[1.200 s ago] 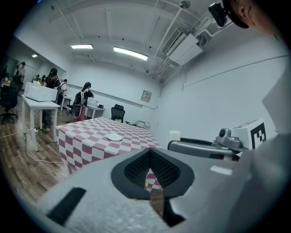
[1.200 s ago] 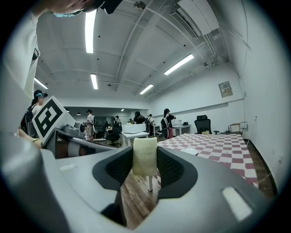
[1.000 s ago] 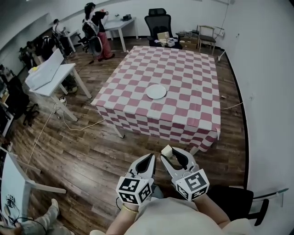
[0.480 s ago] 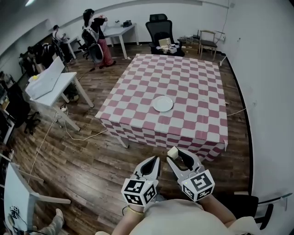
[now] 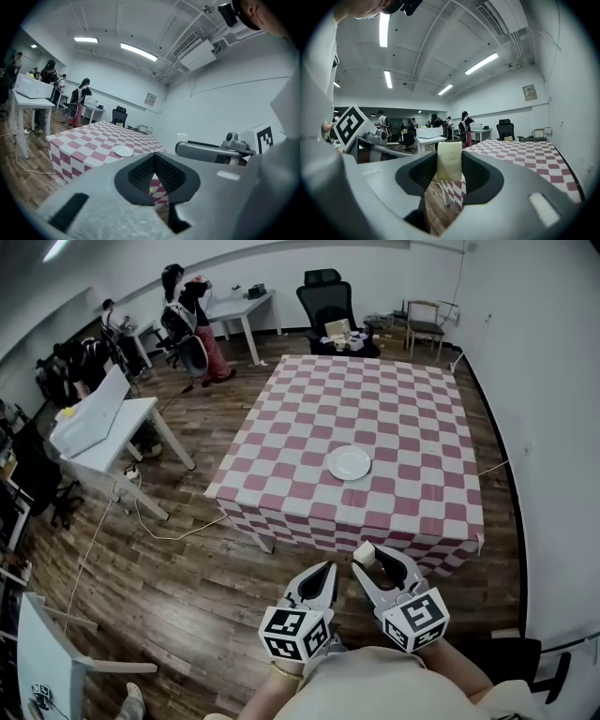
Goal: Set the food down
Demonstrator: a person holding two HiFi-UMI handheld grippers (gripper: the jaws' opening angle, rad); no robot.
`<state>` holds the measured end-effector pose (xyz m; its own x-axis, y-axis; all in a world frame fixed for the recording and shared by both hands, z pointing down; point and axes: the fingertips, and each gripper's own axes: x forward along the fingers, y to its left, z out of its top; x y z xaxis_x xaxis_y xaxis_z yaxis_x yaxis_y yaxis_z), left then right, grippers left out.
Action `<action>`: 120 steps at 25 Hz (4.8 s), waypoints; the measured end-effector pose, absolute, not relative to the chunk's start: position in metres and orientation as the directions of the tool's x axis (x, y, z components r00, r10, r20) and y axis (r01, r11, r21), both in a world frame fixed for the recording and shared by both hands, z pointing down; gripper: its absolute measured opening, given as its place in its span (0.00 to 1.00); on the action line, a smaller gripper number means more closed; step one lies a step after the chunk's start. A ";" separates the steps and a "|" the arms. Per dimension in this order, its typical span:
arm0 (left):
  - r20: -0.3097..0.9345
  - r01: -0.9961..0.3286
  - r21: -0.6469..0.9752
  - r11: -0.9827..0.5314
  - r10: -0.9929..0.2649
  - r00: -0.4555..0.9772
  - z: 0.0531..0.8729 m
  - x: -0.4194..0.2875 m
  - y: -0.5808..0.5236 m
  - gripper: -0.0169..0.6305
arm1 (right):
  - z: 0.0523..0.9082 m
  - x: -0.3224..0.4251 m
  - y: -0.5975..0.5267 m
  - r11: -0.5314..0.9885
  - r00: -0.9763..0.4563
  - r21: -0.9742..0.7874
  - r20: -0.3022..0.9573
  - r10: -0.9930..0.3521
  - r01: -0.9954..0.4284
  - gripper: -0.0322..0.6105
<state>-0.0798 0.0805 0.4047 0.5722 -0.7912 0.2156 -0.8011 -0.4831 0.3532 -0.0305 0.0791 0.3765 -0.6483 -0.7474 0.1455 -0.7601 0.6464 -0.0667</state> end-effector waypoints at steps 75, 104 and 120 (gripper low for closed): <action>0.278 -0.892 0.352 -0.282 -0.879 0.387 0.441 -0.054 -0.213 0.04 | 0.415 0.008 -0.240 0.764 -0.762 -0.076 0.180 -0.622 -0.641 0.31; 0.361 -0.857 0.410 -0.311 -0.808 0.466 0.490 -0.087 -0.306 0.04 | 0.489 -0.021 -0.325 0.692 -0.673 -0.096 0.363 -0.645 -0.715 0.31; 0.464 -0.861 0.442 -0.251 -0.758 0.459 0.554 -0.101 -0.328 0.04 | 0.563 -0.020 -0.354 0.663 -0.596 -0.083 0.531 -0.603 -0.744 0.31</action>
